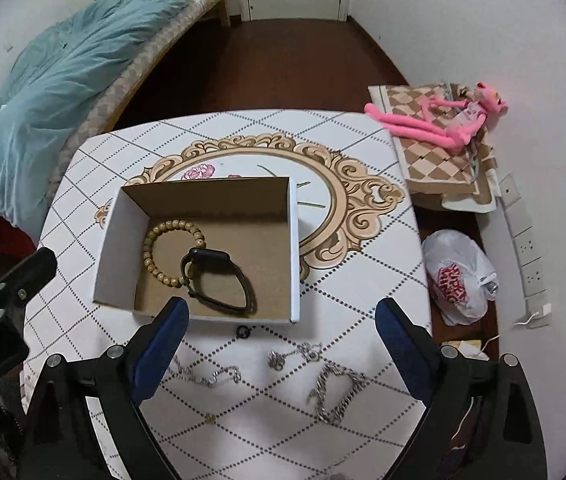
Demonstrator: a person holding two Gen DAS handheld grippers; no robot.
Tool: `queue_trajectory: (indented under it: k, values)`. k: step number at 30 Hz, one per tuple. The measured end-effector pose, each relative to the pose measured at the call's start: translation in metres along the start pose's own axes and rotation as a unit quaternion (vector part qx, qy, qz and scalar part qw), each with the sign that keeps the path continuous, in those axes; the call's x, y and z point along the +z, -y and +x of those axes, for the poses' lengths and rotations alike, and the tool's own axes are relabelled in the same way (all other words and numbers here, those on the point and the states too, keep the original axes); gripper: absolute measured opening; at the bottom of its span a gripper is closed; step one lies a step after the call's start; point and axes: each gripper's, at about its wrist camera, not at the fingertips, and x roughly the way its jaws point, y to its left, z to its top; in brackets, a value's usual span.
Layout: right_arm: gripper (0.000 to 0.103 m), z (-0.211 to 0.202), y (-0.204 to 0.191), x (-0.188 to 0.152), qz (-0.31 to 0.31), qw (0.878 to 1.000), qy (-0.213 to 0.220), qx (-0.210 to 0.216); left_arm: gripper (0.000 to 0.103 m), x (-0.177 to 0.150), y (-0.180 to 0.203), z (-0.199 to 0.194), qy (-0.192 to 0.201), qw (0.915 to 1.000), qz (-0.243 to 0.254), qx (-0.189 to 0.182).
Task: Organize jewelry
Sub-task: 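Lift both tools out of the box and back from it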
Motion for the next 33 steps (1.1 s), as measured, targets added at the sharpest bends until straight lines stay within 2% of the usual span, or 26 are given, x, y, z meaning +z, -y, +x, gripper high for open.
queue_trajectory:
  k: [12,19,25,33]
  values:
    - [0.096,-0.09,-0.005,-0.031,-0.012,0.997,0.07,-0.006,0.103,-0.03,-0.014,-0.07,0.032,0.9994,-0.011,-0.004]
    - [0.096,-0.115,-0.008,-0.049,-0.005,0.996,0.086,0.007,0.103,-0.044,-0.017,-0.101,0.053,0.9986,-0.009,0.004]
    - [0.096,-0.104,0.01,-0.07,0.027,0.997,0.066,0.031,0.103,-0.065,-0.02,-0.09,0.045,0.9987,-0.023,0.005]
    - [0.095,-0.045,0.051,-0.097,0.071,0.997,0.01,0.02,0.103,-0.097,-0.015,-0.029,-0.02,0.9995,-0.019,0.016]
